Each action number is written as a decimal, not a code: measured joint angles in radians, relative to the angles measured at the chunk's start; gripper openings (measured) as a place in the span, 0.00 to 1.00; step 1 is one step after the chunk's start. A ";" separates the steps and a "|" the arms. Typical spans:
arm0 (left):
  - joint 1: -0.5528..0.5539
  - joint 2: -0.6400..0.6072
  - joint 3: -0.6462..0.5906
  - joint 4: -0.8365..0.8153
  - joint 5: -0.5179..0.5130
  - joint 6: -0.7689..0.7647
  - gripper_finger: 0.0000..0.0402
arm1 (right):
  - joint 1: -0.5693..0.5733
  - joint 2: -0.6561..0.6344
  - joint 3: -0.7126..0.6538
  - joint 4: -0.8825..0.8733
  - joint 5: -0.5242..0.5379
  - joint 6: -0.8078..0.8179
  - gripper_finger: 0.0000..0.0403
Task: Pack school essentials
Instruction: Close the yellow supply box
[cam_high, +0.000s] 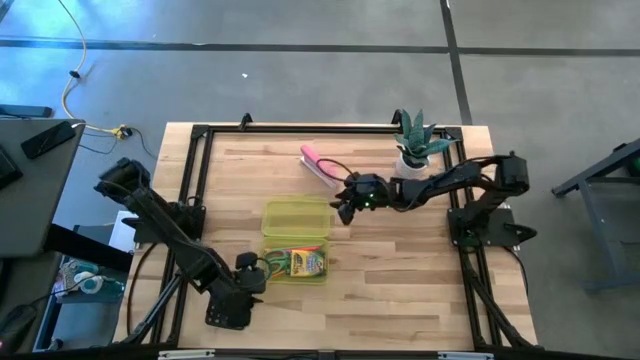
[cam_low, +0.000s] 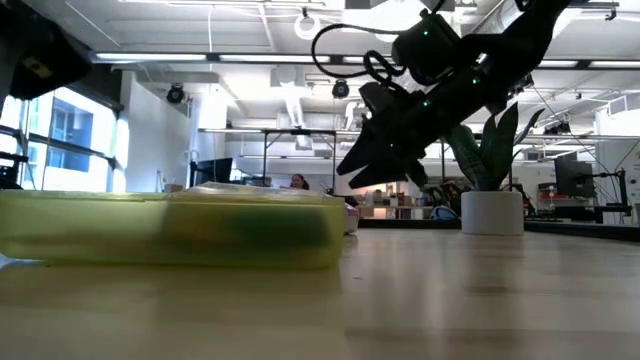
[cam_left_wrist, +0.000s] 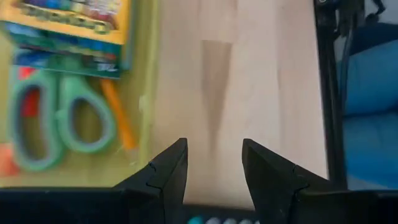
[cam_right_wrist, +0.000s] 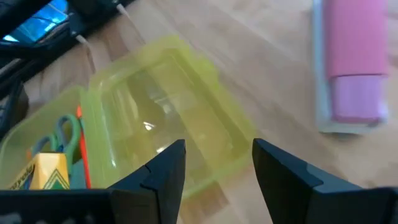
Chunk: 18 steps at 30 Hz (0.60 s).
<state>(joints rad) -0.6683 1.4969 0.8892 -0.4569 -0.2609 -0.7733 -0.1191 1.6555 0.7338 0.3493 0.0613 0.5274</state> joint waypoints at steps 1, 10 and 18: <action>-0.001 0.015 0.002 0.004 -0.001 -0.018 0.35 | 0.005 0.019 0.001 0.024 0.000 0.004 0.44; 0.037 0.035 0.002 -0.164 -0.040 -0.146 0.35 | 0.012 0.074 0.011 0.067 0.000 -0.005 0.44; 0.112 -0.057 0.002 -0.381 -0.076 -0.117 0.35 | 0.017 0.030 0.013 0.009 0.015 -0.086 0.44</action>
<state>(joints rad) -0.5568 1.4397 0.8909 -0.8383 -0.3367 -0.8900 -0.1017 1.6852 0.7472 0.3580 0.0767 0.4417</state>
